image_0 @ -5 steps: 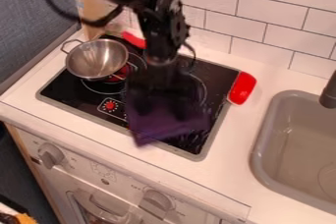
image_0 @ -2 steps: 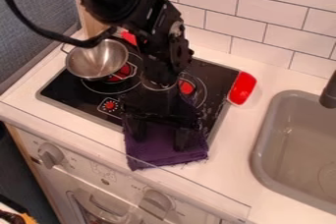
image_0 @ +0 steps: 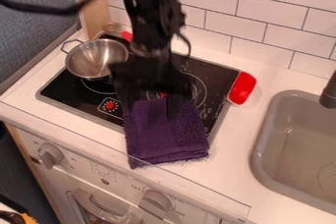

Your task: Move the towel to lower side of the stove

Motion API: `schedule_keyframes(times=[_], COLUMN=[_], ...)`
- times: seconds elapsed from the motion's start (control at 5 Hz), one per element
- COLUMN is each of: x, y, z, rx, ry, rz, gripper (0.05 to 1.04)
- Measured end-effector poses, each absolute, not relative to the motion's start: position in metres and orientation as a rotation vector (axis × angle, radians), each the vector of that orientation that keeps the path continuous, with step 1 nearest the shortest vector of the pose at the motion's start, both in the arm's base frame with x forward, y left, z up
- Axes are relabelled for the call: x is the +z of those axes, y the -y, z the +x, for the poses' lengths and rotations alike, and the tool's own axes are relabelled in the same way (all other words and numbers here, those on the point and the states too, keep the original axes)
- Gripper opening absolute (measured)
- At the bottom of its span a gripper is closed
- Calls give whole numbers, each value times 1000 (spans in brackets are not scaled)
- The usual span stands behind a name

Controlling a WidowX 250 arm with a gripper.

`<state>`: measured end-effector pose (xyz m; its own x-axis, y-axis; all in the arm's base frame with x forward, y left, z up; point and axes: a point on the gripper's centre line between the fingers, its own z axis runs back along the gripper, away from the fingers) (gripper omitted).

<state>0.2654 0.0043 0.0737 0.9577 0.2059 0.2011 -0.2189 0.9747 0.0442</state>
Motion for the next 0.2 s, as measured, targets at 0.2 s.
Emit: schedule_keyframes(times=[0.2], x=[114], y=[-3], z=[264], rx=[207], ry=[328], rz=[43], gripper=[1000])
